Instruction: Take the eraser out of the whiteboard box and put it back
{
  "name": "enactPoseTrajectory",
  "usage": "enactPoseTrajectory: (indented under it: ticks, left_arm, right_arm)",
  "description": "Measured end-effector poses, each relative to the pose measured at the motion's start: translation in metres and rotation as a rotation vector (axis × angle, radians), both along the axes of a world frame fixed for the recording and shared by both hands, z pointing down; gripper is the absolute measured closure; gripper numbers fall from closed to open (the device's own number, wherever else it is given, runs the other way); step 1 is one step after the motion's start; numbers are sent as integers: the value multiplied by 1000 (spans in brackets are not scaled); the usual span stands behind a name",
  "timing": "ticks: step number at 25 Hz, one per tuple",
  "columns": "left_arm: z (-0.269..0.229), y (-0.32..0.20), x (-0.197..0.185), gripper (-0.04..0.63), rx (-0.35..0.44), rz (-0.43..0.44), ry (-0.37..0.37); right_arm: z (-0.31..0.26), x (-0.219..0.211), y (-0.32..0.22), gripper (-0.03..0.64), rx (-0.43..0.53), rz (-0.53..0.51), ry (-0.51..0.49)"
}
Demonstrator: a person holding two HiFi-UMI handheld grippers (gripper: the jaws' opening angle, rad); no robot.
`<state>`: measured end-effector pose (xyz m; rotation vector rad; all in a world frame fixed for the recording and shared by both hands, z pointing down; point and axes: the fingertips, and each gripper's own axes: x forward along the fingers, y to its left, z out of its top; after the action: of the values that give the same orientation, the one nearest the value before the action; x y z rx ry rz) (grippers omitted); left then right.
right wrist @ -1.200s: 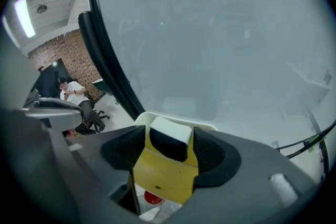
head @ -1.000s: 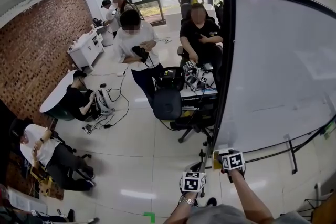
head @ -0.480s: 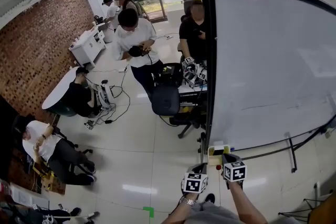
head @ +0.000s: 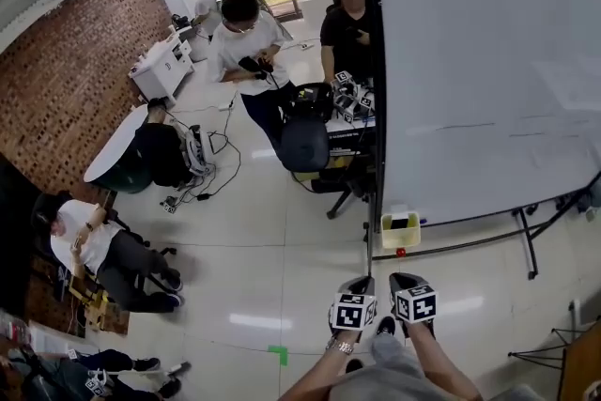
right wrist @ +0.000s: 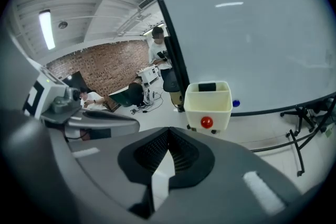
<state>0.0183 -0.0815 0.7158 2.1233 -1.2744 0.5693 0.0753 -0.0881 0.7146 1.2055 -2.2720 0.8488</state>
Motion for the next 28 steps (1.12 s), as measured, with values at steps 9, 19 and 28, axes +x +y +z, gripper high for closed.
enactPoseTrajectory:
  ticks: [9,19,28]
  left_arm:
    - [27,143,-2,592,-60,57,21]
    - [-9,148,29,592,20,83,42]
    - [-16,142,34,592,33,56,11]
  right_arm:
    - [14,-25,154,614,-57,9,56]
    - [-27,-2,156,614,49,29,24]
    - [-23,-8,157,611,9,-41,-20]
